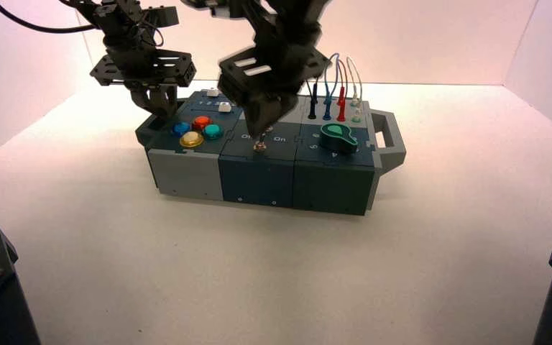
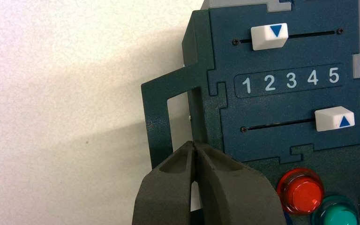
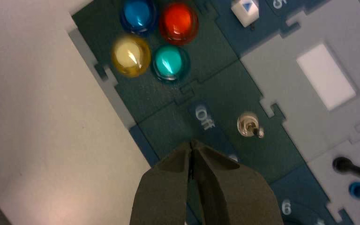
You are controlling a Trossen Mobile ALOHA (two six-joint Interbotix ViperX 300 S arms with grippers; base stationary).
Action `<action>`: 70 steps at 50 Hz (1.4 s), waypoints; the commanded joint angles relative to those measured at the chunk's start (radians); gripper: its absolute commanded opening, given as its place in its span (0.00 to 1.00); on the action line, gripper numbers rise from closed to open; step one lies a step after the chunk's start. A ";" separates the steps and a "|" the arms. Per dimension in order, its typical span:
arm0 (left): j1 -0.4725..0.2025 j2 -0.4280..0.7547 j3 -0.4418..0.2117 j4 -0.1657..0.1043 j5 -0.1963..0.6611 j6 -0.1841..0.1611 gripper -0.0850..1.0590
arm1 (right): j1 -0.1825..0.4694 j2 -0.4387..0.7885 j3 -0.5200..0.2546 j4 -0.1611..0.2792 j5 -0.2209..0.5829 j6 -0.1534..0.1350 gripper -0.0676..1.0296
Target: Flip the bottom switch on with the right gripper.
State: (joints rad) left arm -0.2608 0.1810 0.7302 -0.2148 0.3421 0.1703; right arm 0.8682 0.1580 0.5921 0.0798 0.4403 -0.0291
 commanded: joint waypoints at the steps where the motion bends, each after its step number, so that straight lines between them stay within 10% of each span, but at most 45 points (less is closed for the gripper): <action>1: 0.014 -0.002 -0.008 0.005 -0.003 0.003 0.05 | -0.002 -0.018 0.017 -0.003 0.015 -0.002 0.04; 70: 0.028 0.000 -0.008 0.005 0.003 0.003 0.05 | 0.003 -0.086 -0.095 -0.005 0.023 -0.002 0.04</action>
State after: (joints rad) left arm -0.2516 0.1810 0.7286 -0.2148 0.3467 0.1703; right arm 0.8836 0.1289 0.5108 0.0813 0.4709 -0.0291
